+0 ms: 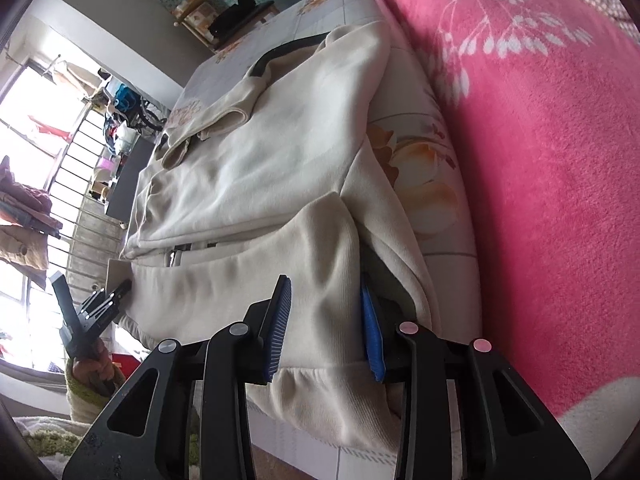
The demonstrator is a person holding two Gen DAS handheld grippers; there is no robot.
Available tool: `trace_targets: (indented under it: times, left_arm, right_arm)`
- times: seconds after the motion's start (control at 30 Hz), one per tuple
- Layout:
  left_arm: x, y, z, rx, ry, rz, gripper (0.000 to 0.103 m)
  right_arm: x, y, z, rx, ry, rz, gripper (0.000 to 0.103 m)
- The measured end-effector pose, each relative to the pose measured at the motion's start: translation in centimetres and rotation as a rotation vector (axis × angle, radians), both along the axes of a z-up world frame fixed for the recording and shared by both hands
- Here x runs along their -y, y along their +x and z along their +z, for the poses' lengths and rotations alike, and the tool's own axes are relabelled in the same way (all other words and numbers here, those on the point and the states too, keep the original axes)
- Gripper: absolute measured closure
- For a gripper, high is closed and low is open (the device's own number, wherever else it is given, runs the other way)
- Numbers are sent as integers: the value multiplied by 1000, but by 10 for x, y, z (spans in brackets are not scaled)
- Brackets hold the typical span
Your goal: Fold large clothes
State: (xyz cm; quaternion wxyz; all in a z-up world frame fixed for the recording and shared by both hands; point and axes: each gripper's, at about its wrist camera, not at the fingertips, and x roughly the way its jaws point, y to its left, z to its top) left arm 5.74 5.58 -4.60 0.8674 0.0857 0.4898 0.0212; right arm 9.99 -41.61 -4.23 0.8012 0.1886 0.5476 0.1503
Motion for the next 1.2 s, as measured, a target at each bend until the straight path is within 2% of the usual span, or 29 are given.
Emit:
trace_targets:
  times: [0.23, 0.7, 1.0, 1.2]
  left_arm:
    - [0, 1, 1, -8, 0, 5, 71]
    - [0, 0, 0, -5, 3, 8, 71]
    - [0, 0, 0, -5, 1, 9, 71]
    - [0, 1, 0, -5, -1, 10, 71]
  right_arm:
    - [-13, -3, -1, 11, -65, 6, 71]
    - [-49, -6, 1, 60, -360, 59, 75]
    - [-64, -6, 0, 72, -464, 81, 78]
    - [-67, -9, -2, 79, -496, 82, 79]
